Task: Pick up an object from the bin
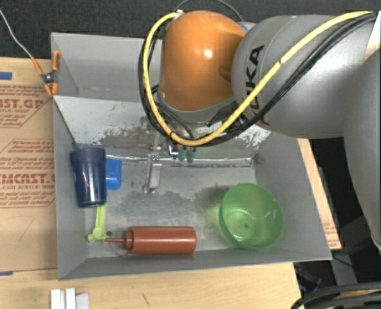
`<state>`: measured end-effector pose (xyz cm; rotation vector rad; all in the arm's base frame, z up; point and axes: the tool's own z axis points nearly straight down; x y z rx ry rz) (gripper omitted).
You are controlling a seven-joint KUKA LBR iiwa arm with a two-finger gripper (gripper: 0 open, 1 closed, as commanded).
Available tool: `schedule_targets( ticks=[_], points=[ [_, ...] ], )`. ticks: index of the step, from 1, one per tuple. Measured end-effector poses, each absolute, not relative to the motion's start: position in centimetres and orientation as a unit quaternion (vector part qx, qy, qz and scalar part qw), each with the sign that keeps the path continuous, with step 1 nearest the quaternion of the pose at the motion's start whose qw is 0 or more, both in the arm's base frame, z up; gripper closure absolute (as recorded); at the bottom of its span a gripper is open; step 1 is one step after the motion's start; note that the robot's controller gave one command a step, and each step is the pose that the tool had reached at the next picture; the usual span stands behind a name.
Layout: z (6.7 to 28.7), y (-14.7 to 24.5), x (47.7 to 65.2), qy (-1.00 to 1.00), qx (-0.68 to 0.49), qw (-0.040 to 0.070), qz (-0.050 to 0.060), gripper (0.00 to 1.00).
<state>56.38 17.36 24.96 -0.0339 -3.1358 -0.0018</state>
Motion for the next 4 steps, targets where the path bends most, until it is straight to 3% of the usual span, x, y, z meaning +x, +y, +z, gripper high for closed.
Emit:
schedule_targets(
  ticks=[1,2,3,4],
  points=[
    [17.3,14.7,51.6,-1.000,0.026,-0.002,-0.001,0.00],
    [15.3,13.5,50.7,-0.993,0.115,0.003,-0.001,0.00],
    [7.0,17.9,48.7,-0.998,0.061,0.005,-0.001,0.00],
    [6.9,16.9,49.4,-0.995,0.101,0.003,-0.001,1.00]
  ],
)
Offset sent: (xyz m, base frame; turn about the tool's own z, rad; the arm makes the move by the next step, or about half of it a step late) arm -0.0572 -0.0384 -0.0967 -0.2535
